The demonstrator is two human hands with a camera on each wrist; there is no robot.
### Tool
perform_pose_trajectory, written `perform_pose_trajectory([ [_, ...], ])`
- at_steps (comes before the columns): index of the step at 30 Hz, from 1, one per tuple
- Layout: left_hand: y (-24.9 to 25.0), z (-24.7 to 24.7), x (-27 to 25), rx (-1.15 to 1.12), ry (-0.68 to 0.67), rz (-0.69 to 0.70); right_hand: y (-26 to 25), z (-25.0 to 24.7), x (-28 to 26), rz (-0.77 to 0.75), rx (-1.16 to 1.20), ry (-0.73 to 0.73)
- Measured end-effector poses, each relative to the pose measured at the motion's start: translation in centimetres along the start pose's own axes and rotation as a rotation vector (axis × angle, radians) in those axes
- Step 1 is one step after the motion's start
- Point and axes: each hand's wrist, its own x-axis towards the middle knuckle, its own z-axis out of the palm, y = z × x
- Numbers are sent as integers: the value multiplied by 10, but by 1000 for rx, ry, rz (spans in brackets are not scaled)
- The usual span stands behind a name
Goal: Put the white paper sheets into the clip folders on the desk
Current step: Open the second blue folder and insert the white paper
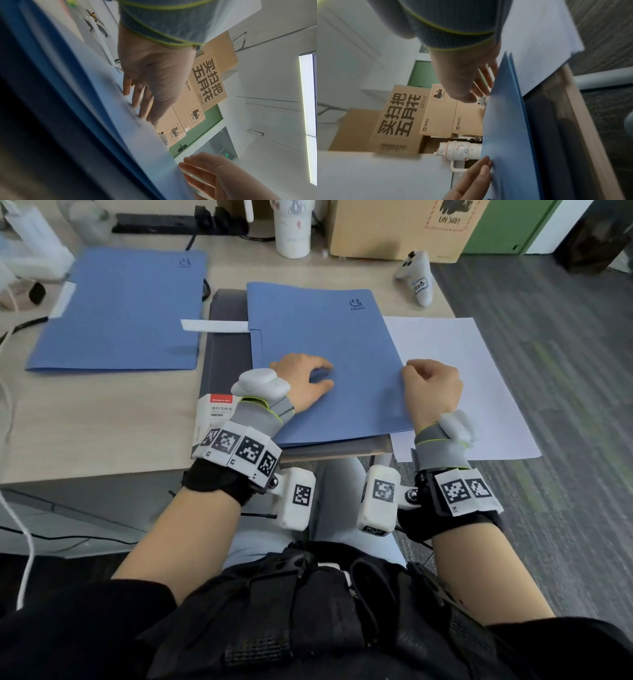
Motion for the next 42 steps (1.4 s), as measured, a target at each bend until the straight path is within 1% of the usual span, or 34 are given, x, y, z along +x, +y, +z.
perform_pose_trajectory([
  [4, 1, -12, 5, -56, -24, -10, -18, 10, 10, -109, -232, -117],
  [7, 2, -23, 8, -132, -47, -32, -27, 25, 22, -184, -381, -271],
  [9, 2, -31, 10, -154, -88, -40, -30, 34, 31, -188, -478, -324],
  [11, 0, -38, 12, -176, -118, -29, -34, 48, 43, -154, -555, -331],
  [13, -2, -43, 14, -196, -115, -28, -39, 59, 50, -122, -611, -331],
  [19, -14, -55, 18, -192, -97, -28, -47, 82, 62, 2, -599, -264],
  [20, -18, -58, 19, -196, -66, -30, -46, 81, 64, 22, -583, -249],
  [22, -29, -66, 22, -175, 47, -57, -43, 78, 67, 43, -559, -253],
  [24, -45, -75, 26, -59, 176, -121, -39, 74, 68, 51, -546, -293],
  [26, -60, -82, 29, 67, 236, -202, -37, 70, 67, 48, -508, -310],
  [29, -74, -88, 30, 223, 188, -361, -38, 69, 63, 55, -457, -303],
  [31, -78, -88, 28, 264, 169, -412, -39, 68, 61, 60, -444, -308],
  [35, -84, -88, 26, 236, 211, -453, -40, 69, 58, 58, -443, -300],
  [40, -85, -94, 25, 135, 235, -417, -41, 69, 55, 70, -442, -301],
  [42, -82, -97, 21, 122, 224, -413, -42, 67, 54, 73, -450, -294],
])
